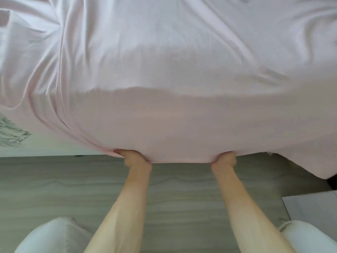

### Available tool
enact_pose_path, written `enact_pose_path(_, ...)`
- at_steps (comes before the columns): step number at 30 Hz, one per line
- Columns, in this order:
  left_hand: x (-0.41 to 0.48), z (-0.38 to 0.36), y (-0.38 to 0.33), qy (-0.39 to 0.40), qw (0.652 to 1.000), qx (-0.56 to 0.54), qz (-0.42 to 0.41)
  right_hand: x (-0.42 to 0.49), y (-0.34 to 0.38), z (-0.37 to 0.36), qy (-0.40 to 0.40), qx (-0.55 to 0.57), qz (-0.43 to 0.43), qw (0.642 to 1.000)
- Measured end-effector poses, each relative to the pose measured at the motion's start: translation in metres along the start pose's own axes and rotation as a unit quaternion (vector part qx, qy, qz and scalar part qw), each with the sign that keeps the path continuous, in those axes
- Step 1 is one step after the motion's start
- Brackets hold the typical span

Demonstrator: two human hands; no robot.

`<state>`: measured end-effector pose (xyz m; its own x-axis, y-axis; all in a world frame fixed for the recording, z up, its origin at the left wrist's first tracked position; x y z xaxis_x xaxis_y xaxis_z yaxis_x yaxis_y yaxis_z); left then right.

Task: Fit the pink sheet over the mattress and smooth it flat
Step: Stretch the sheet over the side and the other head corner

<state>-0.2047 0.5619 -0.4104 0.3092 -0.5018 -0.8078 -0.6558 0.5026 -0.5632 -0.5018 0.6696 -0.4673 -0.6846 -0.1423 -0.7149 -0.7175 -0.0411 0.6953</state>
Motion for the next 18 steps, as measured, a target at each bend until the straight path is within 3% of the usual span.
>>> enact_pose_path(2, -0.006, 0.014, 0.001, -0.050, 0.998, 0.023, -0.002, -0.006, 0.005, 0.010, 0.015, -0.033, 0.025, 0.999)
enact_pose_path(5, -0.017, 0.040, -0.002, -0.139, 0.988, 0.058, -0.025, -0.006, 0.011, 0.025, 0.031, 0.052, 0.036, 0.998)
enact_pose_path(11, -0.028, 0.063, -0.007, -0.166, 0.980, 0.098, -0.055, -0.015, 0.014, 0.032, 0.033, 0.053, 0.024, 0.998)
enact_pose_path(13, -0.021, 0.065, -0.009, -0.175, 0.976, 0.111, -0.063, -0.010, 0.010, 0.028, 0.035, 0.012, 0.014, 0.999)
enact_pose_path(16, -0.014, 0.063, -0.014, -0.181, 0.968, 0.146, -0.094, -0.006, 0.005, 0.038, 0.021, -0.153, 0.042, 0.987)
enact_pose_path(18, -0.010, 0.057, -0.014, -0.181, 0.963, 0.168, -0.103, 0.006, -0.001, 0.045, -0.001, -0.177, 0.039, 0.983)
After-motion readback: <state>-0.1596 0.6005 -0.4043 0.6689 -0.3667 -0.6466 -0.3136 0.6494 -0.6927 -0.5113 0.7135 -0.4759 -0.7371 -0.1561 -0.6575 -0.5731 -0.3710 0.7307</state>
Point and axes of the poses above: each hand's wrist, its own x-axis towards the middle knuckle, its own z-axis out of the back of the hand, y = z × x, the point moved 8 cm from there along x, towards the middle knuckle, and after that the axes turned 2 degrees about z, right-handed, at the moved point
